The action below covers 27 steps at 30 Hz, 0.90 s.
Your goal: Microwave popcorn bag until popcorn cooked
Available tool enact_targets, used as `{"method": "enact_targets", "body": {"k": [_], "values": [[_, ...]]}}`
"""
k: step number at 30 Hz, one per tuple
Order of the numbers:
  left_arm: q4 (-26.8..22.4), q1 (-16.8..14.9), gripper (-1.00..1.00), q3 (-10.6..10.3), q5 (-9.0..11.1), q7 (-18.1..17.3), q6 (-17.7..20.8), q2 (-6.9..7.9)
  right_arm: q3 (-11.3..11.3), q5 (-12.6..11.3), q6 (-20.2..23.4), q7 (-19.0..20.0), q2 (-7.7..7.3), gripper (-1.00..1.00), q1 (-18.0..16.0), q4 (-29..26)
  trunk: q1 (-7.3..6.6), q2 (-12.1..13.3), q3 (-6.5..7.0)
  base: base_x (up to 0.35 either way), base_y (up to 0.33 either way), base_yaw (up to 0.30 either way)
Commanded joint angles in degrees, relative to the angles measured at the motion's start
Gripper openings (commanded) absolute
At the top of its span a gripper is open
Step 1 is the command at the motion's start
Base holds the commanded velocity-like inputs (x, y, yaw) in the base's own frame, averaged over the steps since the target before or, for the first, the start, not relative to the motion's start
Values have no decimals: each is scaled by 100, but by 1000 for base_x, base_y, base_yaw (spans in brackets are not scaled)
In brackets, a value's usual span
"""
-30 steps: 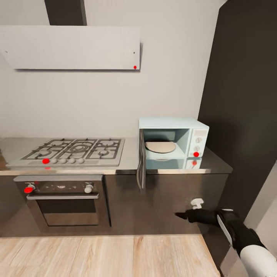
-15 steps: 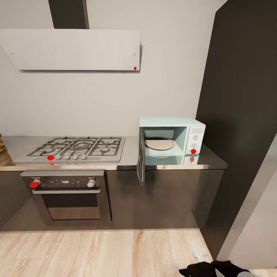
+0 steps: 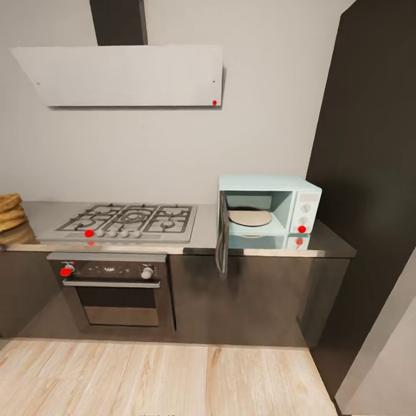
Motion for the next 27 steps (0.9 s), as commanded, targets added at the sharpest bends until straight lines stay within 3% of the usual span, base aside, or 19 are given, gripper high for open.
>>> {"method": "enact_targets", "body": {"k": [1,8,13,27], "values": [[1,-2,100,2,55,3,-5,-1,-49,55,-17,9,-2,100,1,12,0,-3,-5,0,0,276],[1,-2,100,2,55,4,-14,-2,-50,51,-36,-324,16,100,20,12,0,-3,-5,0,0,278],[1,-2,100,2,55,4,-14,-6,-50,48,-12,-916,44,100,23,21,0,-3,6,0,0,278],[1,-2,100,10,55,4,-20,-10,-41,99,24,-987,96,100,23,21,0,-3,46,0,0,278]]}}
